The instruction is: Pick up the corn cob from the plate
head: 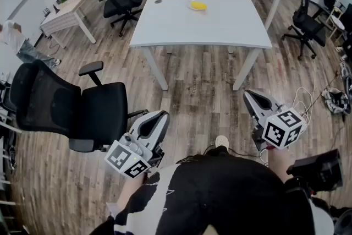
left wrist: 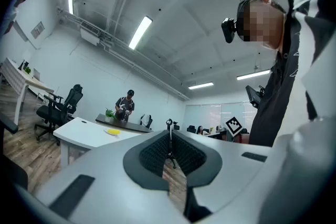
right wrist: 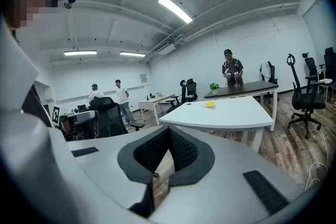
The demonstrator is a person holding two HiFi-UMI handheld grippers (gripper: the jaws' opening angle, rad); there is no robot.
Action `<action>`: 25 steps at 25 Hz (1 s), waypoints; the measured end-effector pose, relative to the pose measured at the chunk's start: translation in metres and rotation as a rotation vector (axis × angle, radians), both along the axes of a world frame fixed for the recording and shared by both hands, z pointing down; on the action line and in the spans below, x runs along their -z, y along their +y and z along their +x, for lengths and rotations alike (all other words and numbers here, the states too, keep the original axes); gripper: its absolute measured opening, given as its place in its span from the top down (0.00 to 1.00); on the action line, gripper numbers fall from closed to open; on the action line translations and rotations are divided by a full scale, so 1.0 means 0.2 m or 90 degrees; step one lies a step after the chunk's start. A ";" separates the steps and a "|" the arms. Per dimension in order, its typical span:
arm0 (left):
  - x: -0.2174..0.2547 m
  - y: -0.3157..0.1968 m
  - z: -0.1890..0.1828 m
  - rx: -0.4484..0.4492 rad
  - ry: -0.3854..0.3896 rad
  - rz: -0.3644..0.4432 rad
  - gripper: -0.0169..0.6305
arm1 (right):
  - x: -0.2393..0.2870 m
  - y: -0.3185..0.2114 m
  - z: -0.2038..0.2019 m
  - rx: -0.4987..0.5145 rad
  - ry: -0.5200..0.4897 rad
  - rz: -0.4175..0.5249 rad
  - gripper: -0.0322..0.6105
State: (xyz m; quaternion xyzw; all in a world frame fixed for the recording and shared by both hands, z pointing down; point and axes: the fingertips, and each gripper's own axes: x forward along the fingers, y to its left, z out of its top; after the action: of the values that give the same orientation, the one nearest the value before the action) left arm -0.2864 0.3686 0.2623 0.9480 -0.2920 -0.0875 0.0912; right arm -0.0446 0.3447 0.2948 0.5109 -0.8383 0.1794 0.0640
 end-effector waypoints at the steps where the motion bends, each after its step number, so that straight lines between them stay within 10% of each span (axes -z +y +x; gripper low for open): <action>1: 0.01 0.01 0.00 0.000 0.001 0.001 0.93 | 0.00 0.00 0.00 0.004 -0.001 0.005 0.93; 25: 0.03 -0.33 0.04 0.042 0.077 -0.010 0.94 | -0.05 -0.36 0.08 0.019 -0.018 0.001 0.93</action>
State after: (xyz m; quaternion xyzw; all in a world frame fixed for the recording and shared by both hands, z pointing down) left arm -0.2779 0.3035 0.2555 0.9300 -0.3179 -0.1457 0.1129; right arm -0.0289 0.2728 0.3051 0.4960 -0.8467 0.1847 0.0543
